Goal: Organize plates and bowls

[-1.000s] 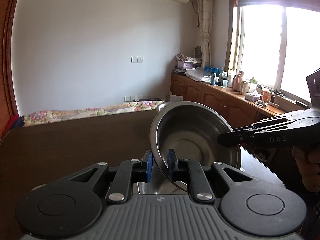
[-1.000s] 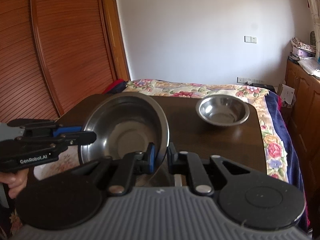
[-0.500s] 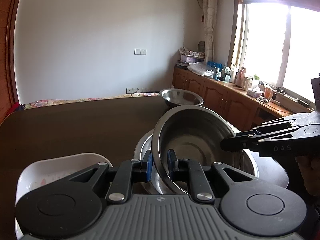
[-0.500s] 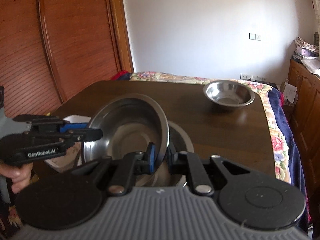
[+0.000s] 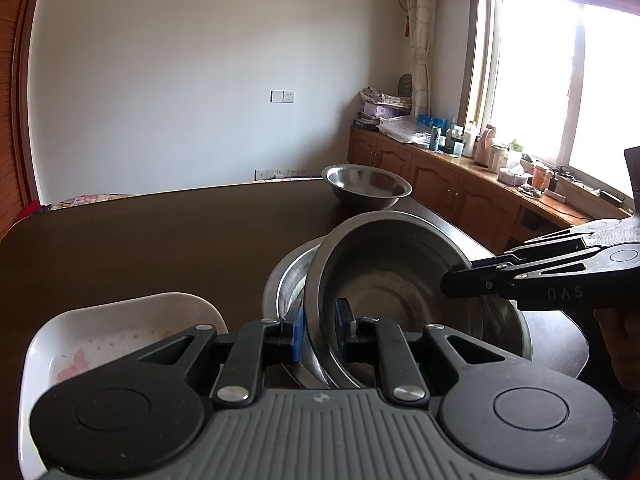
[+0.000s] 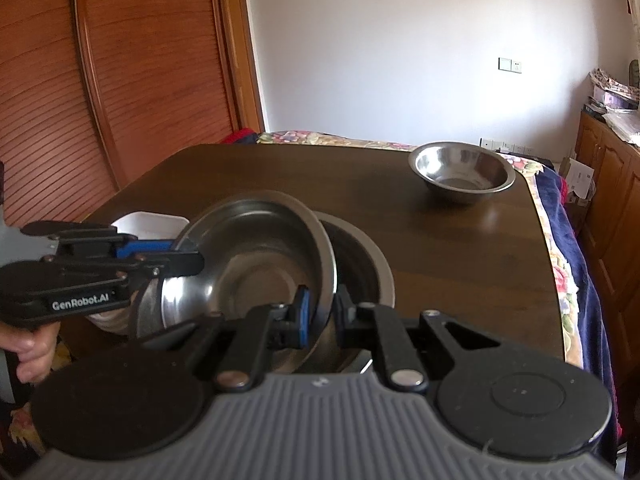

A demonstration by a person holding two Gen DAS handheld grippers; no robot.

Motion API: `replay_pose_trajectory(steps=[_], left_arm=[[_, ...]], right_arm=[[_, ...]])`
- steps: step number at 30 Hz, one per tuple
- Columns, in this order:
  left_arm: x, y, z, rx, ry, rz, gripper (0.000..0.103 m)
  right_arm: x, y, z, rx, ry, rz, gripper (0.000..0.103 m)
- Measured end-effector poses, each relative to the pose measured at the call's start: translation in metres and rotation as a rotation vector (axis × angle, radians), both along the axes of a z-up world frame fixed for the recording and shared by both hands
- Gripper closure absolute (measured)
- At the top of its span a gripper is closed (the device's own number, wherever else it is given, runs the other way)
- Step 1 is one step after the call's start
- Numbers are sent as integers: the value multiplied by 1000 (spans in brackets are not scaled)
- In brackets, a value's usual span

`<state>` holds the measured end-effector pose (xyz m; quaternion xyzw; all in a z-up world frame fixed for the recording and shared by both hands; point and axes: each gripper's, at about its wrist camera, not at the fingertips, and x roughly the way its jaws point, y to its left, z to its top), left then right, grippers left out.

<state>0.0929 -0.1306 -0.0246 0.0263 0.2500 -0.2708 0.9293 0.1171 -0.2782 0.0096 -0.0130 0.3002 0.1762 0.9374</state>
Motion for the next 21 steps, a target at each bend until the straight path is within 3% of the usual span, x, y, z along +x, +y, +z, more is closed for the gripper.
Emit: replay_pose_trajectory(steps=[13, 21], left_arm=[[4, -3, -4, -6, 2, -1, 57], [-8, 6, 0, -38, -39, 1, 56]], right_arm=[[1, 1, -6, -10, -9, -8, 88], [-4, -2, -1, 23, -56, -30, 87]])
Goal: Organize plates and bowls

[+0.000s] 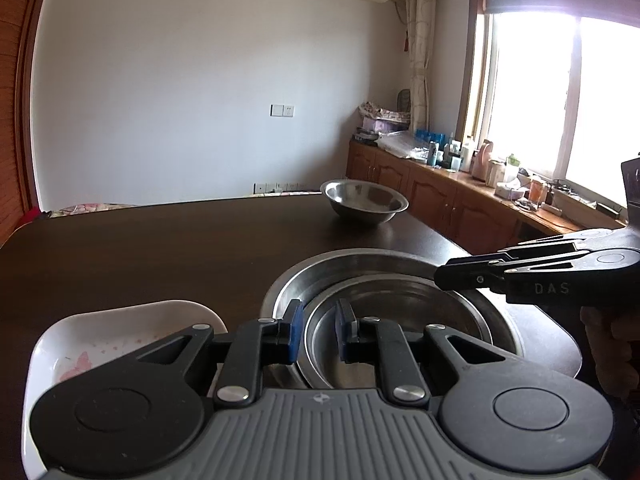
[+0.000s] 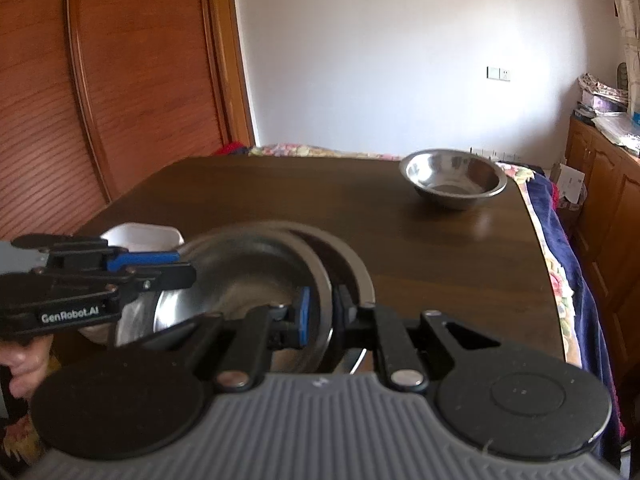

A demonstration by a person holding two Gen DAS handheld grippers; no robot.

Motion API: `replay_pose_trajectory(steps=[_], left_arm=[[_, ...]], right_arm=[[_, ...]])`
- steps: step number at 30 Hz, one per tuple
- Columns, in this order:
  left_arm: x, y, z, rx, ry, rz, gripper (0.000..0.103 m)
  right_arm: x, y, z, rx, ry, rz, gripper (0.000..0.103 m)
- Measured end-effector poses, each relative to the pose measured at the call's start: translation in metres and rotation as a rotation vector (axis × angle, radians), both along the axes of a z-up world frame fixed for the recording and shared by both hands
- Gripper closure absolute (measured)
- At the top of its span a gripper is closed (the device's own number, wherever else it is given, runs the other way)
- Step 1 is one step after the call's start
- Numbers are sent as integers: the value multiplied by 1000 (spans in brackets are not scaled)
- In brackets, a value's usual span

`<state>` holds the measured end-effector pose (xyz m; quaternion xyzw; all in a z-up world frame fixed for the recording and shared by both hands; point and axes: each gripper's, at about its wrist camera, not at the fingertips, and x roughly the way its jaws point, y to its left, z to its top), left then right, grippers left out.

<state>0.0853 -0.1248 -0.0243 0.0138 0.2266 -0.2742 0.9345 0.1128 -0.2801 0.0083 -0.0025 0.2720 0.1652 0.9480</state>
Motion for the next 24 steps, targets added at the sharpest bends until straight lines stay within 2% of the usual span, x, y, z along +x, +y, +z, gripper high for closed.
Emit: replay_pose_trajectory(steps=[6, 11, 13, 17, 24], left_arm=[[-11, 4, 2, -1, -41, 1, 48], [-16, 9, 5, -18, -55, 5, 28], [-16, 11, 7, -20, -64, 11, 24], [-15, 15, 11, -29, -69, 20, 18], [-6, 16, 20, -25, -82, 20, 15]], right_arm=[[-5, -2, 2, 4, -39, -12, 87], [-13, -4, 4, 16, -73, -22, 87], [-15, -4, 5, 21, -81, -24, 87], [-17, -5, 9, 20, -102, -28, 87], [-14, -10, 16, 29, -126, -42, 87]])
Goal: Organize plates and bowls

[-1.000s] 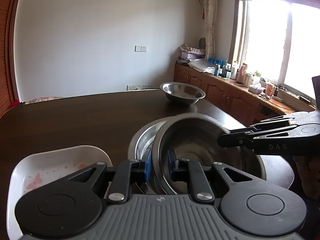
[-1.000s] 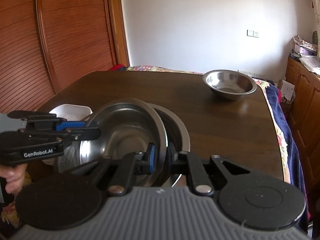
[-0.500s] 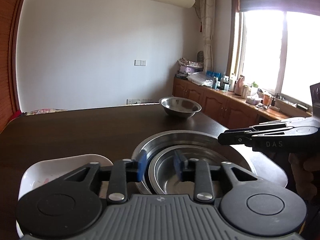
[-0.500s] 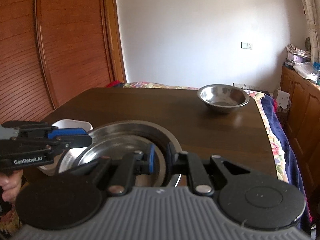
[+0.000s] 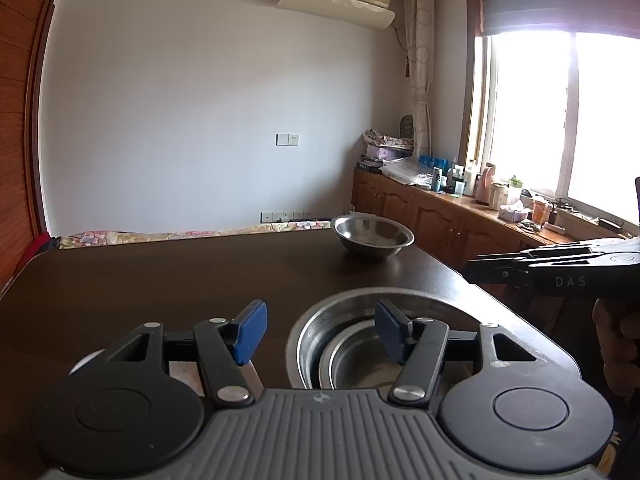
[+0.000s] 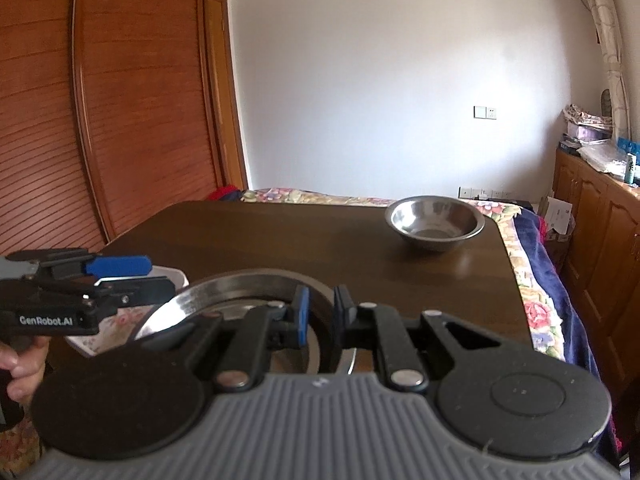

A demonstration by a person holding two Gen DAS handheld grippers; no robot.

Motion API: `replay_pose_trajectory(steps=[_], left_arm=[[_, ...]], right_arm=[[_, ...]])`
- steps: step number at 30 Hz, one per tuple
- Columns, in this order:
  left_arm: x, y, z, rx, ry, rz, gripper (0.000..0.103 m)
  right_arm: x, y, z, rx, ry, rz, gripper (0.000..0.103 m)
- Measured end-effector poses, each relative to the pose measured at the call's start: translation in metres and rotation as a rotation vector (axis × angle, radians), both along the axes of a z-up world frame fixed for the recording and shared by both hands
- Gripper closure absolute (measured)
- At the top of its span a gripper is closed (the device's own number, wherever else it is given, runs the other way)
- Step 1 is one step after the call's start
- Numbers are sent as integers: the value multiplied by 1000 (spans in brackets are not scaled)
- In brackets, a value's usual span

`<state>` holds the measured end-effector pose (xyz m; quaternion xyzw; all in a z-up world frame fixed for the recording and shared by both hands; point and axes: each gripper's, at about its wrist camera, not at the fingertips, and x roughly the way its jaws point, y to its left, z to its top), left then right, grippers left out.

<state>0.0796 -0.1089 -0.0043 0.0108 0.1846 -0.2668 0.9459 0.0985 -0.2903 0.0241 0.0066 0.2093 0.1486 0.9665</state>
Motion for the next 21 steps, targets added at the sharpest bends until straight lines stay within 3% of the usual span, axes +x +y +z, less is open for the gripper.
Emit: replay_pose_trajectory(steps=[9, 10, 12, 21], left_arm=[[23, -11, 9, 33, -6, -2, 13], [27, -13, 10, 37, -6, -3, 13], [35, -16, 13, 33, -3, -14, 11], [73, -38, 17, 47, 13, -36, 10]], right_arm=[[15, -12, 6, -2, -21, -38, 86], [16, -14, 6, -4, -23, -42, 85], [23, -17, 6, -11, -29, -51, 69], [61, -40, 4, -5, -22, -88, 61]])
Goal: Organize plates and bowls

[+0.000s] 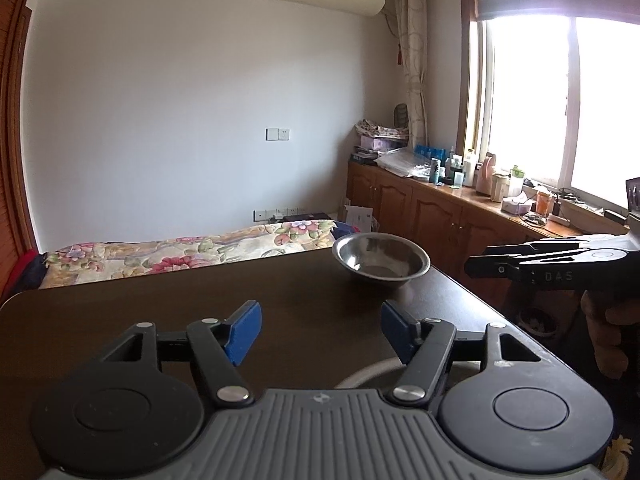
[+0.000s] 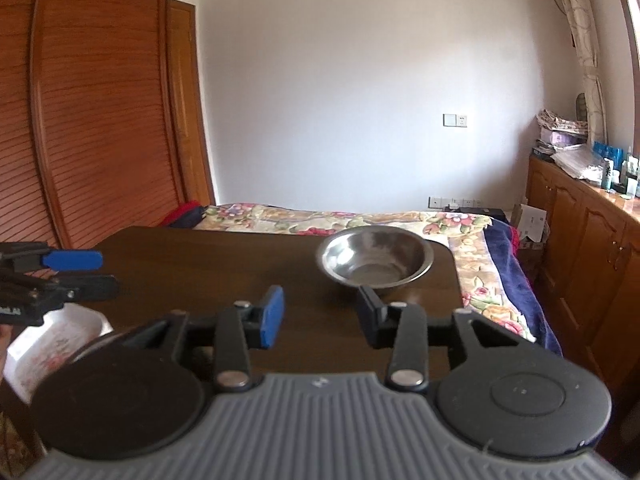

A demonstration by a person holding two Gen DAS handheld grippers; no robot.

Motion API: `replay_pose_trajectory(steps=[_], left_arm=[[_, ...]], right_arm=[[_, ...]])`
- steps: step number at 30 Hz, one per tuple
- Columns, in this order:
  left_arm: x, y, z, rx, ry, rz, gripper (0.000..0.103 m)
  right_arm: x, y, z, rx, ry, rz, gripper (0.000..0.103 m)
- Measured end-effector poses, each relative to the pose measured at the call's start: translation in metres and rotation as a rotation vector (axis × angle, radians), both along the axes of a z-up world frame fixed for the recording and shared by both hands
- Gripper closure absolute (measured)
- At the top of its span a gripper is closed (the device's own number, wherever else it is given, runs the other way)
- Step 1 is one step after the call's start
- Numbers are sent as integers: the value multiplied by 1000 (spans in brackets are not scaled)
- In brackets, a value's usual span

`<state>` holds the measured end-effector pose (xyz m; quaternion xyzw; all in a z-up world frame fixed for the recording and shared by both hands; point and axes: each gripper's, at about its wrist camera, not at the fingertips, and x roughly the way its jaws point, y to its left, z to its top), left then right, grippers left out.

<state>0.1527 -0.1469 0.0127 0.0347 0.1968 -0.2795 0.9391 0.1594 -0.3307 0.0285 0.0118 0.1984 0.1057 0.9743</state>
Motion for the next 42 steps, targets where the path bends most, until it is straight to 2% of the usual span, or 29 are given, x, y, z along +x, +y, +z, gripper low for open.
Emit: replay_pose_trajectory(steps=[16, 18, 20, 26, 36, 42], left_arm=[[70, -29, 15, 36, 14, -36, 10], [74, -30, 18, 32, 15, -39, 10], [79, -32, 19, 31, 17, -41, 10], [90, -42, 18, 64, 14, -49, 10], [124, -65, 10, 83, 87, -67, 10], [141, -84, -2, 128, 132, -105, 20]], right_arm=[[71, -34, -10, -16, 44, -31, 55], [78, -36, -10, -20, 50, -34, 48], [83, -39, -10, -19, 54, -42, 45], [98, -45, -12, -27, 68, -64, 44], [117, -48, -18, -29, 106, -72, 44], [121, -49, -21, -19, 130, -59, 44]])
